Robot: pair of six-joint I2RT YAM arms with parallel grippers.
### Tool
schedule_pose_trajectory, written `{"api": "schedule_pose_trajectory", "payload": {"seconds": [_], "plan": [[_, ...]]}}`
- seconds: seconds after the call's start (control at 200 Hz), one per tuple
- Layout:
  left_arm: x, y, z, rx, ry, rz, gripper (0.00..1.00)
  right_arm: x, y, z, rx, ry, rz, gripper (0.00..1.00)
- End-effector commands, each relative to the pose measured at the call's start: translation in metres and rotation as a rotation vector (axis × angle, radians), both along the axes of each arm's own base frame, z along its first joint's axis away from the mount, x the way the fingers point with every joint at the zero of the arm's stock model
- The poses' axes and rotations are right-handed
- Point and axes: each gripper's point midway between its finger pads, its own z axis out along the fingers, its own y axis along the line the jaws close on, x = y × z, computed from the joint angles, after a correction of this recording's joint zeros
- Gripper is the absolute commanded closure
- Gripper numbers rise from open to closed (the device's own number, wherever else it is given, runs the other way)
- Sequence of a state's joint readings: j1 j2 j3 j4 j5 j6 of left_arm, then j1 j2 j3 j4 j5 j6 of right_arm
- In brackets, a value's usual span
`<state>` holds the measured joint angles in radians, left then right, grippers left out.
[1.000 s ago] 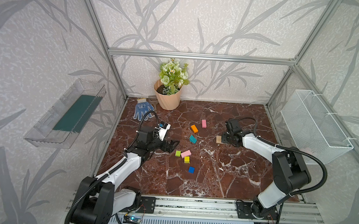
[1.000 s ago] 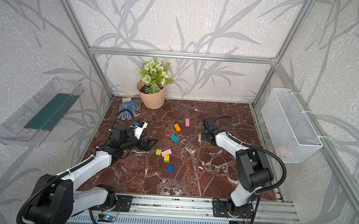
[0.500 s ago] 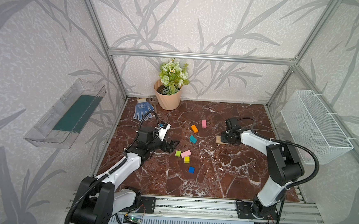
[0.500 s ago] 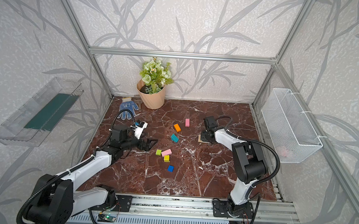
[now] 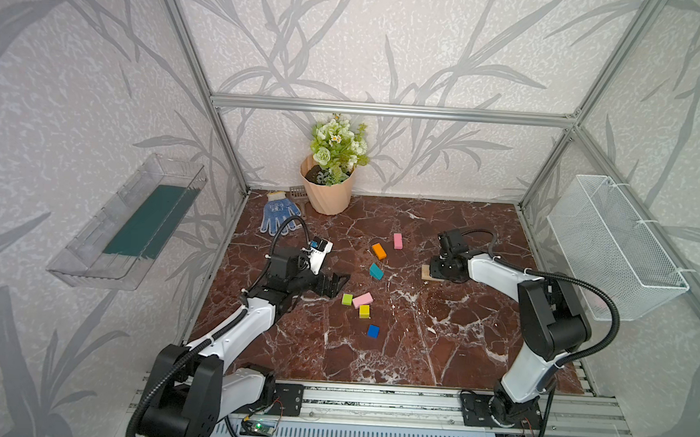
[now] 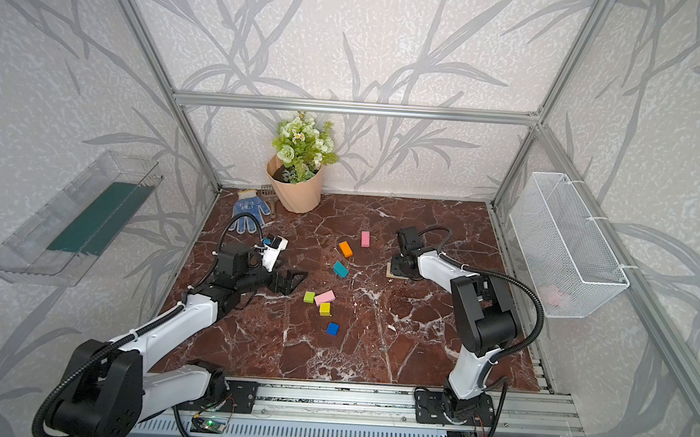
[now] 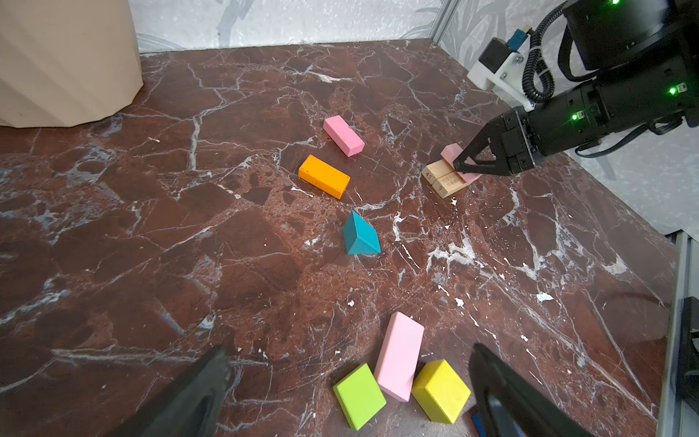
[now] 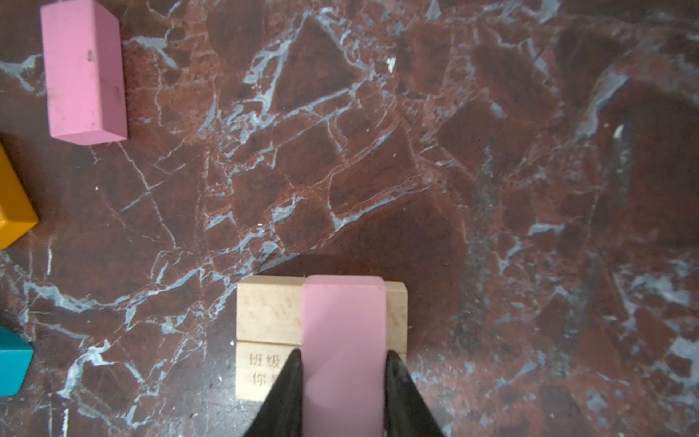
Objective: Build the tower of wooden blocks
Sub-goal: 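Lower the held pink block onto the top of the paired wood blocks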
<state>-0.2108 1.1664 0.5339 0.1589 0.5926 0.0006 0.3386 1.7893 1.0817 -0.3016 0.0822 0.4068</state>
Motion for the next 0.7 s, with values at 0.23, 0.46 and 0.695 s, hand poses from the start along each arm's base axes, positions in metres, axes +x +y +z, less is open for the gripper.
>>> {"api": "schedule_pose_trajectory", "payload": {"seconds": [0.23,0.46,0.695], "plan": [[-0.0005,-0.0011,0.0072,0.008,-0.046,-0.01,0.01,0.0043,-0.0074,0.0124,-0.021,-0.025,-0.036,1.0],[-0.0005,-0.0011,0.0073,0.007,-0.046,-0.01,0.01,0.0051,-0.0068,0.0121,-0.021,-0.023,-0.033,1.0],[-0.0006,-0.0011,0.0072,0.007,-0.046,-0.01,0.01,0.0057,-0.0077,0.0101,-0.028,-0.013,-0.039,1.0]]}}
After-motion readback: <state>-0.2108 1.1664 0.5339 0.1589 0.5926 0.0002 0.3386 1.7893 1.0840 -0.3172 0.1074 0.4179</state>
